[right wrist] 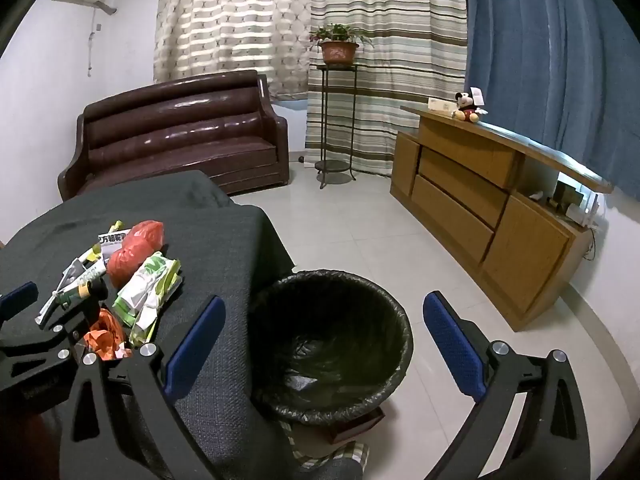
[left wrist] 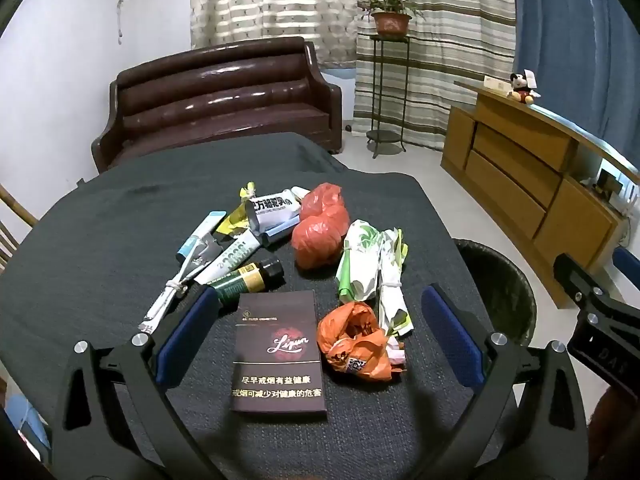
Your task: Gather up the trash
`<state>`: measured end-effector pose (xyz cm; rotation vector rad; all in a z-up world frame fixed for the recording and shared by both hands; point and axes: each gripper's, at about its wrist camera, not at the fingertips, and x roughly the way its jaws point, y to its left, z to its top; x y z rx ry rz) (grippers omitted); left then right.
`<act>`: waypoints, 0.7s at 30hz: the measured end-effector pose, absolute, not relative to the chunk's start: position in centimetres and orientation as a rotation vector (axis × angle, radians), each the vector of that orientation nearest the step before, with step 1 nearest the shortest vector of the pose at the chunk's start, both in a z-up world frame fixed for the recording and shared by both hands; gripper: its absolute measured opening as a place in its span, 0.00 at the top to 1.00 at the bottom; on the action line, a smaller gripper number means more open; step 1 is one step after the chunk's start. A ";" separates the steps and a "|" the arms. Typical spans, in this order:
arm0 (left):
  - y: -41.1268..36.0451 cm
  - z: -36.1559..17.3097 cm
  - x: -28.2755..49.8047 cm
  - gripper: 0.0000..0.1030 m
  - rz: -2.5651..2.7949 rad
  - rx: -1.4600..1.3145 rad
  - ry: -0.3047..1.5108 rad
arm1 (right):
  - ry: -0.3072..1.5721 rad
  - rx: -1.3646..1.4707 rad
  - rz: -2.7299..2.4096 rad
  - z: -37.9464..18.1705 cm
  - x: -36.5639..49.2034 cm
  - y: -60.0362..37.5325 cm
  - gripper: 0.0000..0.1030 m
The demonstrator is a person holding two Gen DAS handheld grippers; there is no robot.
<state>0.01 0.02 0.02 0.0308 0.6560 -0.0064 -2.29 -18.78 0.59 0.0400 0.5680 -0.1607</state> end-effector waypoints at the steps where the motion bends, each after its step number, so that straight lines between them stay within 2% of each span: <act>1: 0.1 0.0 0.0 0.04 -0.004 0.030 0.655 | 0.566 0.041 -0.161 0.6 -2.3 -18.8 0.06; 21: -0.1 0.3 -0.3 0.04 0.000 0.032 0.637 | 0.567 0.041 -0.160 0.7 -2.2 -18.9 0.06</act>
